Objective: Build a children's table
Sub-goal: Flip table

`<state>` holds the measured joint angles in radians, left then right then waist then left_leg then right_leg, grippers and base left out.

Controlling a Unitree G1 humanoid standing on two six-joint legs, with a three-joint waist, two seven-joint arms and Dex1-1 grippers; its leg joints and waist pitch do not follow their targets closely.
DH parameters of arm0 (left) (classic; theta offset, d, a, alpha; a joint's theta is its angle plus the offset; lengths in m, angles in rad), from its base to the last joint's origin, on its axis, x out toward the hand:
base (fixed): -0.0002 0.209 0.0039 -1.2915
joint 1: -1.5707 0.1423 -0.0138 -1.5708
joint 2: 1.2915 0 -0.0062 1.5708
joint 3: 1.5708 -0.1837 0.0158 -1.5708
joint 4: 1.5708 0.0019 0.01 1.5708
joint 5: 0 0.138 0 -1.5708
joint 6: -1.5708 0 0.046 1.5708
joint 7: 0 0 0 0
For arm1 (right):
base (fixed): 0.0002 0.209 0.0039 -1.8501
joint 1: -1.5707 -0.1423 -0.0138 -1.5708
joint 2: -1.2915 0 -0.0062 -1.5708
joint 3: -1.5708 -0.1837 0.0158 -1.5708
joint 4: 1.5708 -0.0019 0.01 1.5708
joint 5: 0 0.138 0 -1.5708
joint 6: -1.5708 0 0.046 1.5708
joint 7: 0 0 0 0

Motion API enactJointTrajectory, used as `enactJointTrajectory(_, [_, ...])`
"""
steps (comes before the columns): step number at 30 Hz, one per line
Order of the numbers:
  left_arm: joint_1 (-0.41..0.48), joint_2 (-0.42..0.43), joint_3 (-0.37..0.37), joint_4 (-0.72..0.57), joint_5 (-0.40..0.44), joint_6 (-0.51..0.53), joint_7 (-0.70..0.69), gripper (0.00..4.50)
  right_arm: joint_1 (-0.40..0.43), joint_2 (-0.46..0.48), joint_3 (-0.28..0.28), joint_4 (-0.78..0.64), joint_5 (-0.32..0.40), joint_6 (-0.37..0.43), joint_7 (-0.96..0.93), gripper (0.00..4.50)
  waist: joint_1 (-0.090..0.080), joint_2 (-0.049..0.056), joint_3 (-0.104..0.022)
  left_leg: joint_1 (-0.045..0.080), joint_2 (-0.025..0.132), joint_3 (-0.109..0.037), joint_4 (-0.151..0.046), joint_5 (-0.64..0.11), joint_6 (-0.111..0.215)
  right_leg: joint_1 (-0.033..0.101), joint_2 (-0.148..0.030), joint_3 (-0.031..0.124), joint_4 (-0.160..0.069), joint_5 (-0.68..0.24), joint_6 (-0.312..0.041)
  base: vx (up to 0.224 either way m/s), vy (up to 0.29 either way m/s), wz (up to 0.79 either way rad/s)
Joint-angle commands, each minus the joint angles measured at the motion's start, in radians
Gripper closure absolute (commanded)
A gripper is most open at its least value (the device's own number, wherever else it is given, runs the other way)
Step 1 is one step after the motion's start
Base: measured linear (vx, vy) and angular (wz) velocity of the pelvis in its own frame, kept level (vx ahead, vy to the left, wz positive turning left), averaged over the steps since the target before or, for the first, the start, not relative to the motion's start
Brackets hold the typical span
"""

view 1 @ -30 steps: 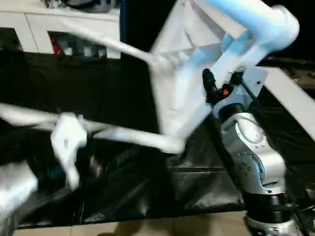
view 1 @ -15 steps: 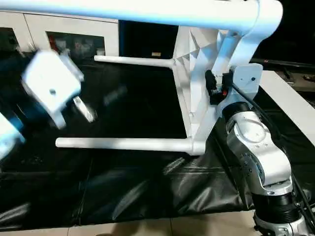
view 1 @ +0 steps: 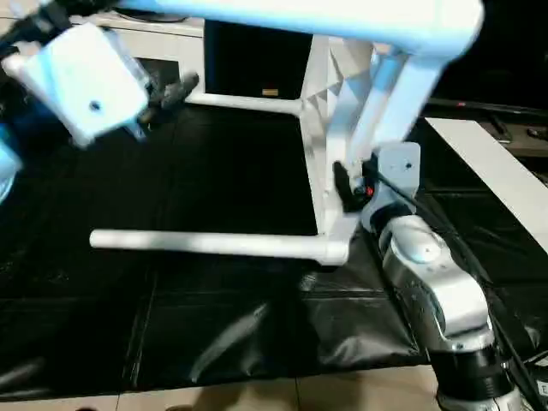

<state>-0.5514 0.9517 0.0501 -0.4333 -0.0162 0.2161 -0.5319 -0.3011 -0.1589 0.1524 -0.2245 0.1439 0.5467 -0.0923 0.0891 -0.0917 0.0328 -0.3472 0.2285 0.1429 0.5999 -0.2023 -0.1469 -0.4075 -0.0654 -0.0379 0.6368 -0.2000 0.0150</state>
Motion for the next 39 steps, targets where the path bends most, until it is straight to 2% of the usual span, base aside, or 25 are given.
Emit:
enactJointTrajectory(1, [-0.038,-0.012,-0.035,0.047,0.041,-0.044,0.000,0.00,0.024,-0.012,-0.004,-0.028,-0.022,0.015,0.005,0.48,-0.002,0.043,-0.041,0.001,-0.021,0.021,-0.078,-0.208,-0.118,0.038,-0.029,0.031,-0.064,-0.174,-0.057,0.000,0.000,0.00])
enactJointTrajectory(2, [-0.058,-0.024,-0.043,0.072,0.052,-0.068,0.003,0.00,0.041,-0.018,0.000,-0.041,-0.026,0.019,0.007,0.48,-0.003,0.051,-0.041,0.001,-0.020,0.019,-0.079,-0.220,-0.121,0.038,-0.030,0.031,-0.062,-0.175,-0.060,0.000,0.000,0.00])
enactJointTrajectory(3, [-0.069,-0.031,-0.047,0.086,0.056,-0.080,0.004,0.00,0.055,-0.021,0.002,-0.051,-0.028,0.021,0.007,0.48,-0.001,0.052,-0.040,0.003,-0.021,0.019,-0.079,-0.231,-0.119,0.037,-0.029,0.031,-0.066,-0.181,-0.063,0.000,0.000,0.00])
enactJointTrajectory(5, [-0.078,-0.034,-0.051,0.098,0.060,-0.091,0.004,0.00,0.064,-0.023,0.004,-0.058,-0.029,0.023,0.007,0.48,-0.002,0.044,-0.040,0.000,-0.020,0.019,-0.079,-0.237,-0.115,0.042,-0.031,0.031,-0.065,-0.191,-0.067,0.000,0.000,0.00])
enactJointTrajectory(8, [-0.093,-0.033,-0.063,0.114,0.075,-0.096,0.005,0.00,0.076,-0.028,0.007,-0.072,-0.032,0.017,0.018,0.48,-0.004,0.047,-0.039,-0.003,-0.020,0.019,-0.078,-0.224,-0.111,0.040,-0.031,0.033,-0.064,-0.183,-0.076,0.000,0.000,0.00])
enactJointTrajectory(9, [-0.100,-0.032,-0.067,0.119,0.082,-0.097,0.007,0.00,0.082,-0.029,0.008,-0.081,-0.032,0.014,0.023,0.48,-0.003,0.054,-0.039,-0.002,-0.020,0.018,-0.077,-0.220,-0.112,0.040,-0.032,0.033,-0.062,-0.178,-0.079,0.000,0.000,0.00])
enactJointTrajectory(11, [-0.116,-0.036,-0.072,0.137,0.092,-0.100,0.013,0.00,0.097,-0.034,0.015,-0.106,-0.027,0.007,0.039,0.48,-0.001,0.052,-0.037,-0.002,-0.020,0.021,-0.075,-0.214,-0.109,0.040,-0.030,0.034,-0.064,-0.175,-0.079,0.000,0.000,0.00])
enactJointTrajectory(12, [-0.122,-0.038,-0.073,0.145,0.095,-0.103,0.015,0.18,0.102,-0.035,0.016,-0.115,-0.026,0.005,0.044,0.45,-0.001,0.052,-0.036,-0.003,-0.021,0.020,-0.075,-0.217,-0.108,0.040,-0.030,0.035,-0.064,-0.187,-0.078,0.000,0.000,0.00])
enactJointTrajectory(13, [-0.130,-0.040,-0.077,0.157,0.097,-0.106,0.013,0.18,0.113,-0.037,0.019,-0.129,-0.022,0.001,0.051,0.45,0.000,0.053,-0.037,-0.002,-0.021,0.020,-0.075,-0.218,-0.108,0.040,-0.030,0.035,-0.064,-0.191,-0.078,0.000,0.000,0.00])
enactJointTrajectory(14, [-0.142,-0.046,-0.080,0.179,0.099,-0.115,0.007,0.29,0.131,-0.037,0.022,-0.153,-0.017,0.002,0.060,0.44,0.001,0.058,-0.037,-0.002,-0.020,0.018,-0.076,-0.221,-0.110,0.040,-0.031,0.035,-0.063,-0.195,-0.079,0.000,0.000,0.00])
enactJointTrajectory(17, [-0.175,-0.058,-0.091,0.232,0.111,-0.134,-0.001,0.52,0.178,-0.044,0.034,-0.206,-0.012,-0.001,0.079,0.44,0.001,0.055,-0.035,-0.003,-0.020,0.019,-0.077,-0.228,-0.105,0.041,-0.030,0.035,-0.069,-0.205,-0.079,0.000,0.000,0.00])
enactJointTrajectory(19, [-0.185,-0.067,-0.091,0.253,0.115,-0.147,-0.006,0.69,0.192,-0.045,0.035,-0.221,-0.016,-0.001,0.083,0.44,0.002,0.060,-0.036,-0.005,-0.020,0.017,-0.077,-0.224,-0.105,0.044,-0.032,0.035,-0.066,-0.199,-0.082,0.000,0.000,0.00])
enactJointTrajectory(22, [-0.198,-0.082,-0.094,0.275,0.097,-0.154,-0.021,0.97,0.208,-0.046,0.036,-0.236,-0.024,-0.002,0.087,0.44,0.000,0.060,-0.035,-0.003,-0.019,0.017,-0.076,-0.225,-0.104,0.041,-0.032,0.036,-0.067,-0.211,-0.087,0.000,0.000,0.00])
enactJointTrajectory(23, [-0.198,-0.082,-0.094,0.275,0.097,-0.154,-0.021,1.07,0.208,-0.046,0.036,-0.236,-0.024,-0.002,0.087,0.44,0.001,0.065,-0.034,-0.003,-0.019,0.017,-0.076,-0.227,-0.105,0.040,-0.032,0.036,-0.066,-0.212,-0.089,0.000,0.000,0.00])
enactJointTrajectory(25, [-0.200,-0.085,-0.095,0.279,0.090,-0.153,-0.028,1.21,0.211,-0.045,0.035,-0.240,-0.027,-0.005,0.087,0.44,0.001,0.064,-0.033,-0.002,-0.019,0.018,-0.076,-0.231,-0.102,0.039,-0.031,0.036,-0.067,-0.207,-0.094,0.000,0.000,0.00])
enactJointTrajectory(29, [-0.206,-0.108,-0.094,0.287,0.043,-0.121,-0.060,1.45,0.231,-0.045,0.037,-0.264,-0.039,-0.045,0.105,0.44,0.006,0.066,-0.032,-0.001,-0.018,0.019,-0.076,-0.235,-0.100,0.037,-0.033,0.036,-0.066,-0.213,-0.101,0.000,0.000,0.00])
enactJointTrajectory(31, [-0.203,-0.127,-0.082,0.280,0.012,-0.082,-0.068,1.57,0.250,-0.048,0.040,-0.284,-0.034,-0.073,0.121,0.44,0.007,0.064,-0.031,0.000,-0.018,0.019,-0.076,-0.237,-0.094,0.037,-0.033,0.036,-0.068,-0.221,-0.096,0.000,0.000,0.00])
enactJointTrajectory(34, [-0.194,-0.179,-0.033,0.256,-0.071,0.028,-0.059,1.69,0.280,-0.051,0.028,-0.312,-0.014,-0.131,0.145,0.44,0.011,0.060,-0.031,-0.001,-0.017,0.021,-0.076,-0.235,-0.088,0.038,-0.035,0.037,-0.068,-0.238,-0.095,0.000,0.000,0.00])
enactJointTrajectory(39, [-0.194,-0.220,0.011,0.239,-0.141,0.138,-0.043,1.71,0.293,-0.056,0.024,-0.320,-0.008,-0.199,0.187,0.44,0.023,0.063,-0.031,-0.008,-0.020,0.023,-0.074,-0.204,-0.069,0.039,-0.036,0.038,-0.072,-0.272,-0.077,0.000,0.000,0.00])
